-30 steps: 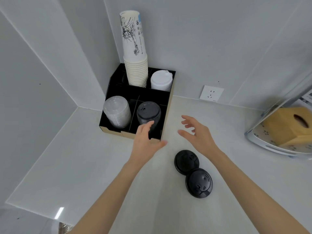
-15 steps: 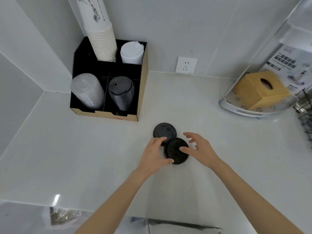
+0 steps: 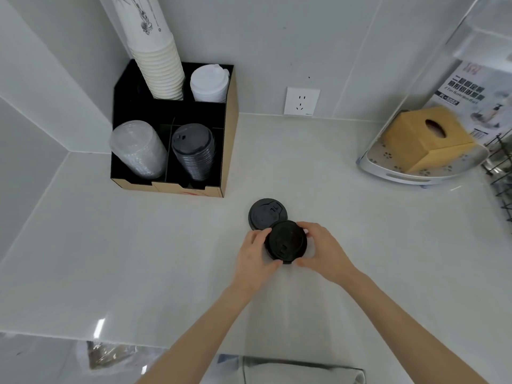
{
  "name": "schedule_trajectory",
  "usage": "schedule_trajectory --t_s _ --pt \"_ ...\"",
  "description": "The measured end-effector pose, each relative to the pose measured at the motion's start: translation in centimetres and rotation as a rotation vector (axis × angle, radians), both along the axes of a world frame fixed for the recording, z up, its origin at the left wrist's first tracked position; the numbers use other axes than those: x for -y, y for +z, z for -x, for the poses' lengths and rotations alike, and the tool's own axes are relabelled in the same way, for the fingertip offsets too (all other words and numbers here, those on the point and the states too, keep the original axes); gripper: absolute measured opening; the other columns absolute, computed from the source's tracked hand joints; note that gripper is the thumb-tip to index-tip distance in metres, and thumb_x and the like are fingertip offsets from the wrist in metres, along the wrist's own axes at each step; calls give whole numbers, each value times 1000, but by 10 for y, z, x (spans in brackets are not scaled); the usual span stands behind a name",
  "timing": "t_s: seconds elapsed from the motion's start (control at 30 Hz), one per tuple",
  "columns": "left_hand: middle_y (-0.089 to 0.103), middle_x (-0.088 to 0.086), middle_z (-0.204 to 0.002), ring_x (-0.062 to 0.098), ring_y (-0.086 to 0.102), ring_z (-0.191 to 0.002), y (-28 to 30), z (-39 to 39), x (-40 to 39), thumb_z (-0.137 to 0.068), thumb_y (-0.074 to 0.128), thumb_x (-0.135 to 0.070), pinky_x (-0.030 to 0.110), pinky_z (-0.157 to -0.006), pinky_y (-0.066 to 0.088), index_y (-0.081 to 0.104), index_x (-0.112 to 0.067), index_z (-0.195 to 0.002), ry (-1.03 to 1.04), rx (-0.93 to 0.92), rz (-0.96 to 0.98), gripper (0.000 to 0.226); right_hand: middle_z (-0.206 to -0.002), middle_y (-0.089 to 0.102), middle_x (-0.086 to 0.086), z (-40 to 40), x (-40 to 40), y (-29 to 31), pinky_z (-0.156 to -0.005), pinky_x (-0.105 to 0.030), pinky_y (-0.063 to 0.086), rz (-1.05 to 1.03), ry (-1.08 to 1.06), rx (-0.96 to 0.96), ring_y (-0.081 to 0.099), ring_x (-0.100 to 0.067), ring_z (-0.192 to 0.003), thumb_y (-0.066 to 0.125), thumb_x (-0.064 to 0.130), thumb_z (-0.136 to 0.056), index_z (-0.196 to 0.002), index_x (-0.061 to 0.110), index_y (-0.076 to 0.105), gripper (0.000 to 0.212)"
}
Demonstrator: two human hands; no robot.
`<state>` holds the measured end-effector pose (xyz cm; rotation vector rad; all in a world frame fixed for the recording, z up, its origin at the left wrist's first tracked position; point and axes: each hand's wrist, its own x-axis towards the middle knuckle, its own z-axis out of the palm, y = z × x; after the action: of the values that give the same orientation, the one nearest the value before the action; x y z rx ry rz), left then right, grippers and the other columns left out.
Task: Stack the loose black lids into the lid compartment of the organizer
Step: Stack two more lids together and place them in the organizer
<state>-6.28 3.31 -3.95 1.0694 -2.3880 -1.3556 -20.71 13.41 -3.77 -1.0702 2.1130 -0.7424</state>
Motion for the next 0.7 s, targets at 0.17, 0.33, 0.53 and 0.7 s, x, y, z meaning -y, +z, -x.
schedule_trajectory --t_s 0.17,0.33,0.53,0.7 --pt "51 9 -118 19 52 -102 10 -1 17 -63 76 -12 21 -86 39 47 -13 -125 31 -58 44 69 -122 52 6 1 15 14 -88 -24 36 70 -9 14 47 -13 -107 79 20 -61 -125 25 43 74" --pt "52 7 -114 16 53 -101 17 -8 42 -60 79 -16 4 -79 37 47 -14 -125 66 -96 73 72 -117 52 11 -3 42 29 -80 -10 34 134 -4 38 49 -11 -103 81 21 -60 -124 25 46 73" --pt "42 -3 -117 14 49 -104 34 -19 82 -59 81 -18 -3 -77 34 47 -18 -125 103 -158 117 73 -116 50 7 -12 83 48 -73 5 33 234 15 60 49 3 -94 81 14 -60 -122 21 50 69" --pt "42 -3 -113 13 49 -101 50 -27 121 -58 81 -20 -3 -80 33 47 -13 -125 130 -178 199 75 -122 47 4 -19 127 61 -76 -2 36 265 61 -5 49 -5 -94 82 20 -60 -125 21 48 73"
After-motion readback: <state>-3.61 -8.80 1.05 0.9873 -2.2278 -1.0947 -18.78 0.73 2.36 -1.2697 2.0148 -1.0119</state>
